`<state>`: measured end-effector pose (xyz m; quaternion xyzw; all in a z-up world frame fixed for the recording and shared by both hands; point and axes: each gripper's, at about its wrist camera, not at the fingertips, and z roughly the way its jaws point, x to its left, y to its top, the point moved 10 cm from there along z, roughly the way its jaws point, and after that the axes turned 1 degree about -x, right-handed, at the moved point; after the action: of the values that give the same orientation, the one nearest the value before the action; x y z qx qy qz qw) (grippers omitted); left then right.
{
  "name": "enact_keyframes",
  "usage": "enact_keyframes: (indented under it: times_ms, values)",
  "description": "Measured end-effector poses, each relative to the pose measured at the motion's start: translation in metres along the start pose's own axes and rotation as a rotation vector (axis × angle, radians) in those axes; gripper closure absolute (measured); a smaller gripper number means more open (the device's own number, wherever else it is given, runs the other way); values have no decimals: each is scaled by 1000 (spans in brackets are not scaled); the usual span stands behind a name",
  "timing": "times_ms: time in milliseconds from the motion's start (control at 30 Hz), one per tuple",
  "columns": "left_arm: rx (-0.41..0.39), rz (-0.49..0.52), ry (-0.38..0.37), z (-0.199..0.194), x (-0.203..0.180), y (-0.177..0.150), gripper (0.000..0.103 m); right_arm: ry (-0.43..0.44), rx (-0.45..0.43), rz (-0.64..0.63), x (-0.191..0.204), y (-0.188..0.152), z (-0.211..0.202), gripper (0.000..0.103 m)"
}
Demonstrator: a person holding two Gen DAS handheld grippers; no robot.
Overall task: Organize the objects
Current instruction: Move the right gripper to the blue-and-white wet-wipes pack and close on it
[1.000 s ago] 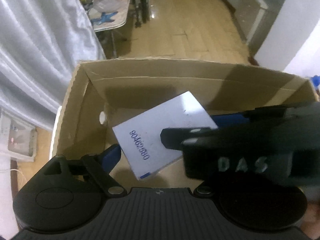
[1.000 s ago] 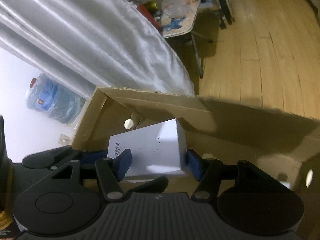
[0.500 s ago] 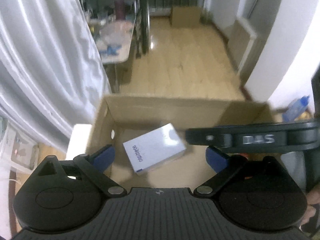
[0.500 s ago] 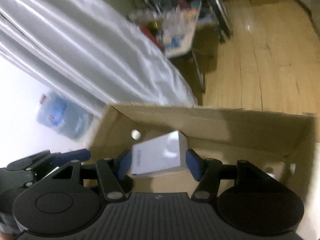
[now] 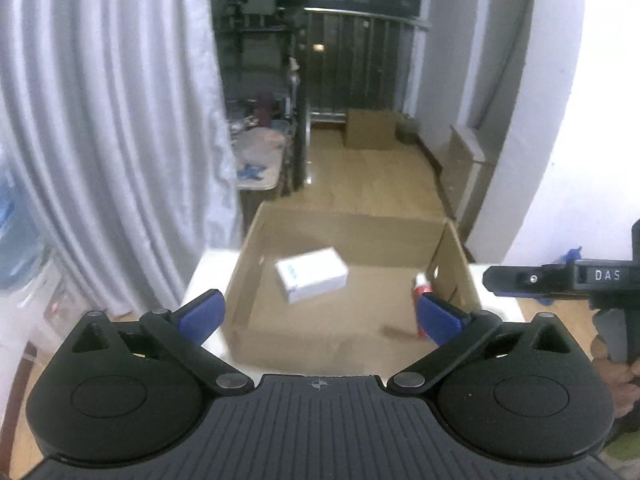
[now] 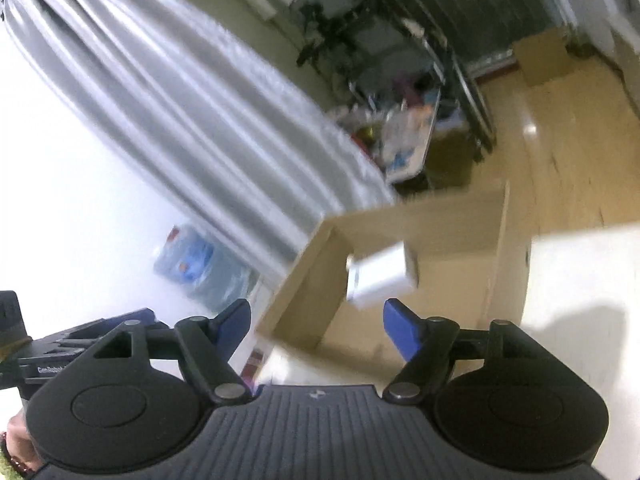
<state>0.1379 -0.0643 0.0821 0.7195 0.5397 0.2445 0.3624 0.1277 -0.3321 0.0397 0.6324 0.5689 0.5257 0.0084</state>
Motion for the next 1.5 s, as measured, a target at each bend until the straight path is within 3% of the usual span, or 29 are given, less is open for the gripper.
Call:
enact_keyframes:
  times_ms: [233, 500, 667, 1133, 1333, 1500]
  values:
    - [104, -99, 61, -12, 21, -84, 1, 13, 92, 33, 10, -52, 3, 27]
    - [170, -205, 48, -10, 31, -139, 1, 13, 189, -63, 50, -84, 22, 24]
    - [176, -183, 60, -5, 34, -162, 1, 12, 241, -148, 80, -95, 51, 21]
    - [147, -272, 0, 16, 64, -175, 7, -13, 353, -380, 132, -119, 159, 21]
    - [174, -324, -57, 31, 70, -185, 18, -54, 408, -453, 134, -127, 211, 21]
    - [200, -364, -84, 41, 77, -192, 19, -121, 451, -510, 124, -138, 238, 21]
